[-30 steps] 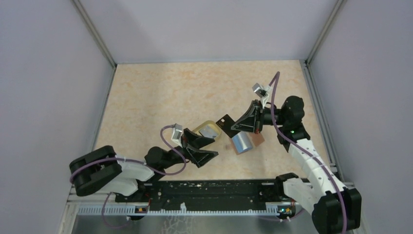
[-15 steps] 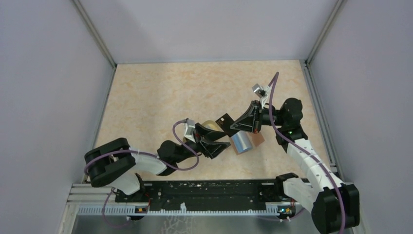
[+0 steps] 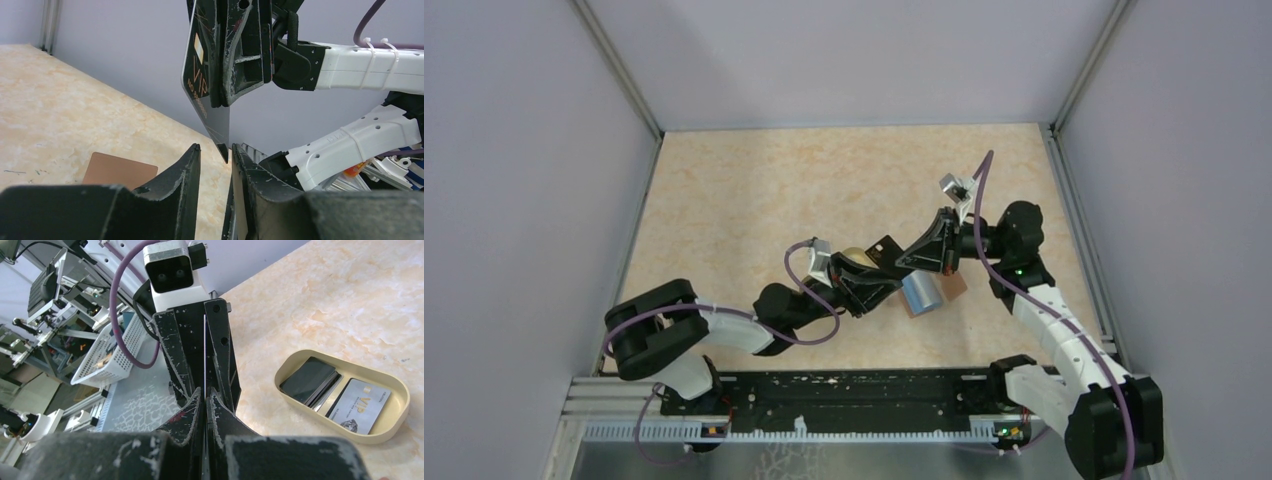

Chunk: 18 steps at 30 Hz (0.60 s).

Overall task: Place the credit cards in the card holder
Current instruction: Pick up the credit card from the storage box.

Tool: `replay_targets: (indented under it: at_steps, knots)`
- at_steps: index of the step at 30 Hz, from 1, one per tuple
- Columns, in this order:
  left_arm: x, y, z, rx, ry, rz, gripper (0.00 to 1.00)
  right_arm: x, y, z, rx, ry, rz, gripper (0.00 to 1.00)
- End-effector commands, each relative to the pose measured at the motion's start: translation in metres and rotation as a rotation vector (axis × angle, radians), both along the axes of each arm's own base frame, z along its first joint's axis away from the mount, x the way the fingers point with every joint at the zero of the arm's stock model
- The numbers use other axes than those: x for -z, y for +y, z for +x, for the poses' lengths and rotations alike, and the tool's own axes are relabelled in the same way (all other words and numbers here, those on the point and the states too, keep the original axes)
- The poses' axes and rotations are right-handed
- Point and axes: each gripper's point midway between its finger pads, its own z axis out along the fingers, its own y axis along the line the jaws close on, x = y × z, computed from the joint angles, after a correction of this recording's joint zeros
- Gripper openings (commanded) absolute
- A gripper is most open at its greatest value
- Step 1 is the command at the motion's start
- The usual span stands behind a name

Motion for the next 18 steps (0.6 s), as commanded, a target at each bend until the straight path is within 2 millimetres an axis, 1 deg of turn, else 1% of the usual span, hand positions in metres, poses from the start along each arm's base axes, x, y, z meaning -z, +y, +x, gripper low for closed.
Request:
replay_targets:
  at_steps: [1,2,5,9,10,11,12,13,15,18]
  knots:
    - [-0.07,0.022,-0.013,0.004,-0.122,-0.255,0.34,-0.005,0.002,-0.005,-0.035,-0.072,0.0,0.0]
    - [-0.071,0.022,-0.013,0.007,-0.128,-0.256,0.28,-0.004,0.002,-0.005,-0.037,-0.071,-0.002,0.0]
    - [-0.072,0.022,-0.013,0.014,-0.137,-0.256,0.0,-0.001,0.003,-0.006,-0.05,-0.069,-0.009,0.0]
    - [-0.066,0.024,-0.014,0.016,-0.135,-0.239,0.0,0.003,0.004,-0.005,-0.068,-0.073,-0.023,0.0]
    - [-0.061,0.025,-0.014,0.017,-0.126,-0.223,0.0,0.005,0.004,-0.003,-0.071,-0.077,-0.03,0.08]
    - [-0.052,0.024,-0.012,0.015,-0.109,-0.189,0.0,0.006,0.004,-0.002,-0.072,-0.087,-0.037,0.25]
    - [-0.042,0.023,-0.012,0.015,-0.091,-0.15,0.0,0.008,0.004,-0.001,-0.077,-0.099,-0.048,0.35]
    - [-0.032,0.021,-0.012,0.019,-0.073,-0.109,0.0,0.009,0.004,0.0,-0.085,-0.112,-0.059,0.41]
    - [-0.009,0.015,-0.015,0.05,-0.039,-0.007,0.0,0.013,0.003,0.001,-0.096,-0.105,-0.091,0.48]
    - [0.02,0.007,-0.024,0.121,0.007,0.149,0.0,0.014,0.001,0.004,-0.1,-0.134,-0.127,0.5]
